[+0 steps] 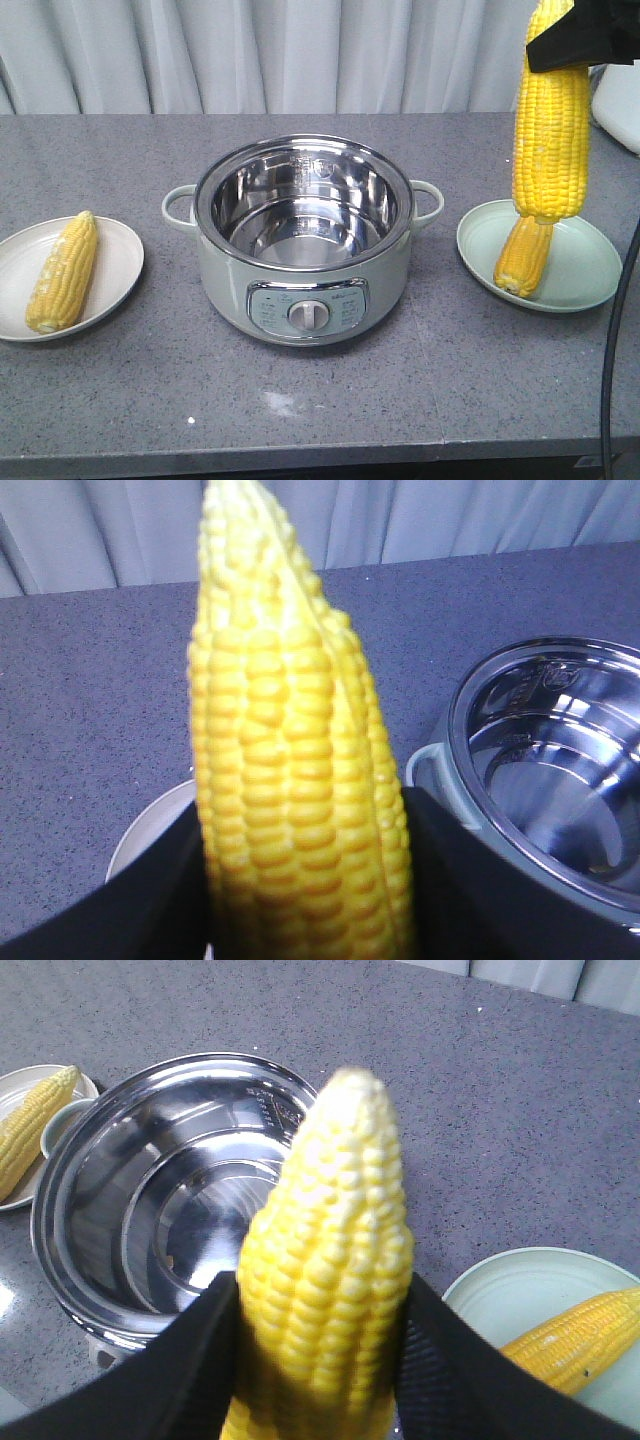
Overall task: Distribute corn equally
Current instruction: 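Drive the base to the counter with the empty cream and green plates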
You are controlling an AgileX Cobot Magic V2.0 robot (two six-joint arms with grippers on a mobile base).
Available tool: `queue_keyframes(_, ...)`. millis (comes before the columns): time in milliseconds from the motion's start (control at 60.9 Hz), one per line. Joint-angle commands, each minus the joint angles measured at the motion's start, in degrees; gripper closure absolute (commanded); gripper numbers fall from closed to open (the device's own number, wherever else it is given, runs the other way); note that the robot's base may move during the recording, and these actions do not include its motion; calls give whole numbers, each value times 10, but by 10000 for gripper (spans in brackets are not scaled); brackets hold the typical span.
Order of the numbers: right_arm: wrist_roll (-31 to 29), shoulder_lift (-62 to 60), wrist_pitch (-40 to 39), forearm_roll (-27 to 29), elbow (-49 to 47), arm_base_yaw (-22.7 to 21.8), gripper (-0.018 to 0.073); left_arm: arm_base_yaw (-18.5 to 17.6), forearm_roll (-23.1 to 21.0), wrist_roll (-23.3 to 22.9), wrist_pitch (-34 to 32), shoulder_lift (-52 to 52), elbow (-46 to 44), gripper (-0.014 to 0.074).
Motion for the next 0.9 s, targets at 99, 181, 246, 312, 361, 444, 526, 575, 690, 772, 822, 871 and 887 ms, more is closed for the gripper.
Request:
queue_keyframes(99, -5, -20, 1, 16, -14, -2, 373, 1, -2, -6, -41, -9, -11, 541)
queue_keyframes(181, -5, -20, 1, 16, -14, -2, 373, 1, -2, -6, -41, -9, -11, 541)
queue_keyframes(246, -5, -20, 1, 16, -14, -2, 373, 1, -2, -6, -41, -9, -11, 541)
queue_keyframes(312, -5, -20, 1, 16, -14, -2, 373, 1, -2, -6, -41, -9, -11, 541)
queue_keyframes(361, -5, -20, 1, 16, -14, -2, 373, 1, -2, -6, -41, -9, -11, 541)
queue_keyframes(444, -5, -20, 1, 16, -14, -2, 373, 1, -2, -6, -41, -9, -11, 541)
queue_keyframes(526, -5, -20, 1, 16, -14, -2, 373, 1, -2, -6, -41, -9, -11, 541)
queue_keyframes(575, -5, -20, 1, 16, -14, -2, 373, 1, -2, -6, -41, -9, -11, 541)
queue_keyframes(690, -5, -20, 1, 16, -14, -2, 373, 1, -2, -6, -41, -9, -11, 541)
queue_keyframes(772, -5, -20, 1, 16, -14, -2, 373, 1, -2, -6, -41, -9, -11, 541)
queue_keyframes(822, -5, -20, 1, 16, -14, -2, 373, 1, -2, -6, -41, -9, -11, 541)
queue_keyframes(871, -5, -20, 1, 16, -14, -2, 373, 1, -2, -6, -41, -9, -11, 541)
queue_keyframes(887, -5, -20, 1, 16, -14, -2, 373, 1, -2, -6, -41, -9, -11, 541)
